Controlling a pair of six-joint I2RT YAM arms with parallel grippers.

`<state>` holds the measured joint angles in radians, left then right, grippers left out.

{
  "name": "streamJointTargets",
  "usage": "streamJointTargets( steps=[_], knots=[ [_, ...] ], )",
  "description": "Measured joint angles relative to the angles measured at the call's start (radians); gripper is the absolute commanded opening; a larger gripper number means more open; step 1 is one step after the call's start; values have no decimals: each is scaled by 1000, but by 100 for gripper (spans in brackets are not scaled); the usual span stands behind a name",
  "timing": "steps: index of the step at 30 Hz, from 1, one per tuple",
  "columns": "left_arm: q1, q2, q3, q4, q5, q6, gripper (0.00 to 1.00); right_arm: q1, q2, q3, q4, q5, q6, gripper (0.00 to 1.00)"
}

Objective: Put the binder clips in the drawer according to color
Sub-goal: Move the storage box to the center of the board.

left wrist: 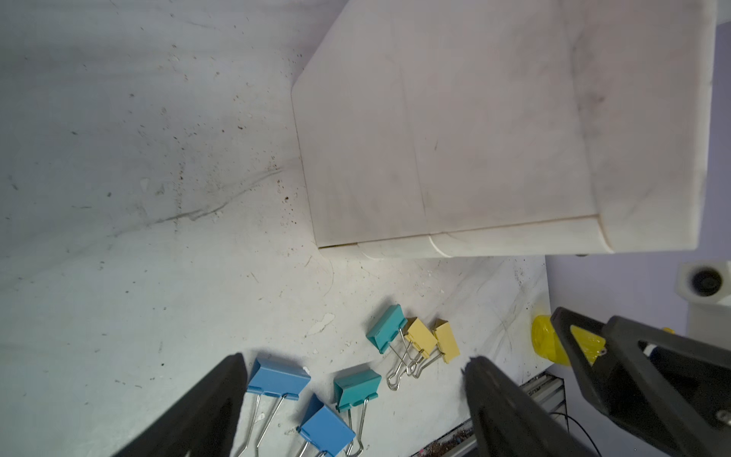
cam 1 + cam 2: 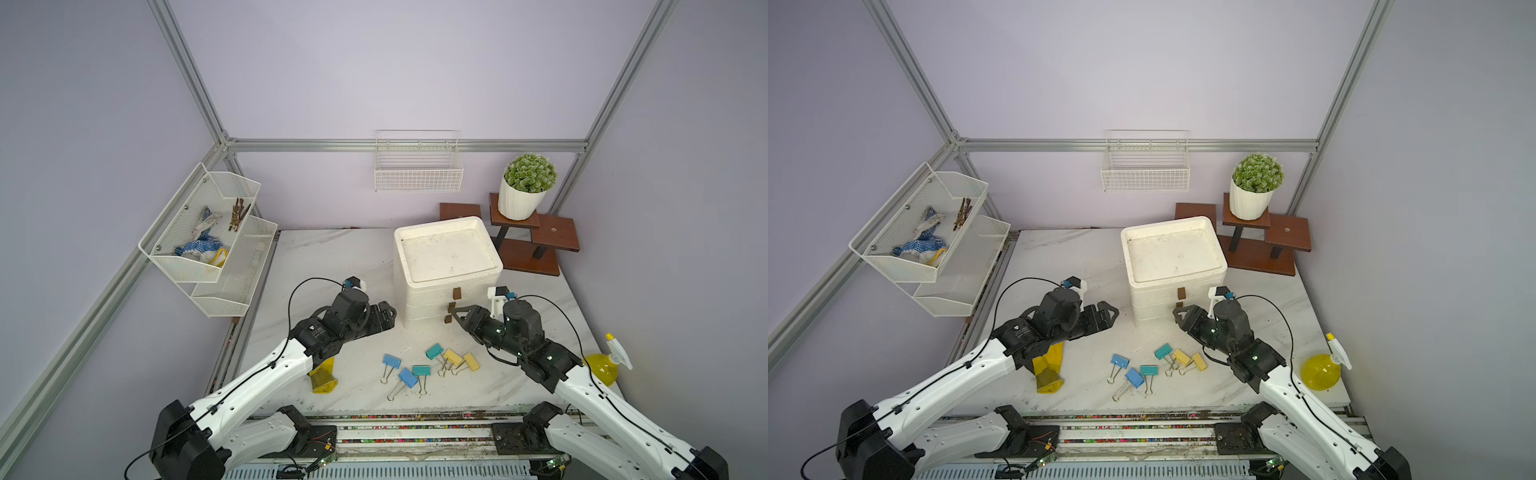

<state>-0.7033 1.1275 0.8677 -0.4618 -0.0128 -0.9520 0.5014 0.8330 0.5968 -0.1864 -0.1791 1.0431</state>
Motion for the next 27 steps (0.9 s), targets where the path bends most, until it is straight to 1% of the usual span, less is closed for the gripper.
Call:
streamJointTargets(
  steps=[4, 8, 10, 12, 13, 14, 16, 19, 21, 25, 27],
  knots=[
    [-60, 79, -13, 45, -9, -37, 87, 0, -26, 3, 23, 77, 8, 54],
    [-97, 153, 3, 97, -14, -64, 85, -35, -40, 49, -26, 162, -2, 56],
    [-106, 199, 29, 118, -14, -79, 85, -100, -46, 84, -71, 200, -20, 59],
    [-111, 235, 54, 139, -15, -88, 84, -188, -47, 117, -116, 222, -37, 64],
    [-112, 249, 64, 151, -15, -92, 84, -240, -46, 133, -134, 227, -49, 69],
    [-112, 257, 72, 162, -17, -96, 84, -291, -42, 148, -149, 231, -61, 72],
    [-112, 266, 88, 173, -21, -104, 84, -376, -27, 179, -168, 236, -87, 74],
    [-112, 266, 108, 186, -30, -105, 84, -440, 20, 230, -178, 226, -111, 79],
    [-112, 266, 117, 195, -38, -105, 84, -476, 59, 251, -169, 199, -116, 79],
    [-112, 266, 119, 204, -49, -105, 84, -552, 173, 248, -94, 86, -93, 73],
    [-112, 266, 119, 204, -53, -104, 84, -571, 238, 244, -51, 31, -73, 72]
  ],
)
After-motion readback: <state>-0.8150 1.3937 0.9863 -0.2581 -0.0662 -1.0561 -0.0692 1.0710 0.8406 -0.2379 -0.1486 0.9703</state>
